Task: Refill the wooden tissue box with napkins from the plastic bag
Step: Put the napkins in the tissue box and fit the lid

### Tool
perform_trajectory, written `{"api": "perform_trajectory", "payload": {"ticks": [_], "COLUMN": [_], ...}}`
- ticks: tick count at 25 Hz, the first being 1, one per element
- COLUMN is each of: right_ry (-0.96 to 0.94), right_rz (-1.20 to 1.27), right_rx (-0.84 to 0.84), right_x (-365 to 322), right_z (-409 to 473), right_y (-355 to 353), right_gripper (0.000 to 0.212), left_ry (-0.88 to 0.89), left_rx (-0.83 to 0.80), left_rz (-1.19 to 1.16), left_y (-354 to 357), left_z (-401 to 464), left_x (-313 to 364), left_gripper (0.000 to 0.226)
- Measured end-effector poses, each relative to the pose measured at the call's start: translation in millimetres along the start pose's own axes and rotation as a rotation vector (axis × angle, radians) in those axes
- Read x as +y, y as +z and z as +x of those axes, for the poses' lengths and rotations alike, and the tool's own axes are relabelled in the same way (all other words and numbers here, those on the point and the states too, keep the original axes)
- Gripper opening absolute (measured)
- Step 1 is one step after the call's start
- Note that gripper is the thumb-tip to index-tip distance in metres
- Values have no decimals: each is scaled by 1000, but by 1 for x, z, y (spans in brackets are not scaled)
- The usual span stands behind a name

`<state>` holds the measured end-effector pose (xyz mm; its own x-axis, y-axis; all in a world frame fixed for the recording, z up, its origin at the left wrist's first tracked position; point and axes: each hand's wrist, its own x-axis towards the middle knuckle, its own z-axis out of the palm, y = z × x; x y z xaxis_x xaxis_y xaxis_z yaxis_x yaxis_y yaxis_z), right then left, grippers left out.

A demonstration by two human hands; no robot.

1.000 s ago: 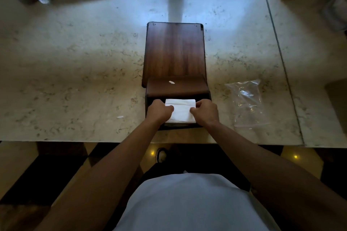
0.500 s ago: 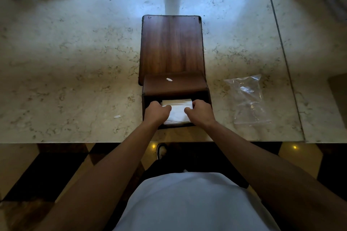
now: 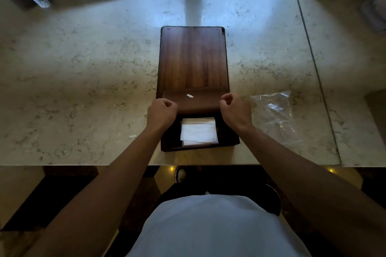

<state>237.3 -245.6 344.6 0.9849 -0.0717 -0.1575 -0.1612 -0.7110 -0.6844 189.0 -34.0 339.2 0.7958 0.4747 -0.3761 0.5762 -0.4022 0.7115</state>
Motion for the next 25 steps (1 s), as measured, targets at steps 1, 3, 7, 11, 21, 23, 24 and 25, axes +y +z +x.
{"api": "perform_trajectory", "payload": {"ticks": [1, 3, 7, 11, 21, 23, 24, 25], "right_ry": [6, 39, 154, 258, 328, 284, 259, 232], "right_rz": [-10, -43, -147, -59, 220, 244, 250, 260], "right_rx": [11, 21, -85, -183, -159, -131, -114, -98], "right_x": [1, 4, 14, 21, 28, 28, 27, 26], "right_z": [7, 20, 44, 56, 71, 70, 68, 65], "right_y": [-2, -4, -3, 3, -10, -19, -23, -27], "right_gripper": [18, 20, 25, 24, 30, 24, 20, 17], "left_ry": [9, -5, -151, -232, -273, -241, -210, -172], "left_rx": [37, 92, 42, -12, 55, 57, 54, 54], "left_rz": [2, 37, 25, -30, -221, -274, -302, -327], "left_y": [-5, -14, -18, -11, -17, -22, -26, -30], "left_z": [7, 24, 52, 63, 76, 74, 71, 67], "left_x": [2, 2, -10, -17, -12, -9, -6, -3], "left_gripper": [17, 20, 20, 15, 15, 10, 11, 13]}}
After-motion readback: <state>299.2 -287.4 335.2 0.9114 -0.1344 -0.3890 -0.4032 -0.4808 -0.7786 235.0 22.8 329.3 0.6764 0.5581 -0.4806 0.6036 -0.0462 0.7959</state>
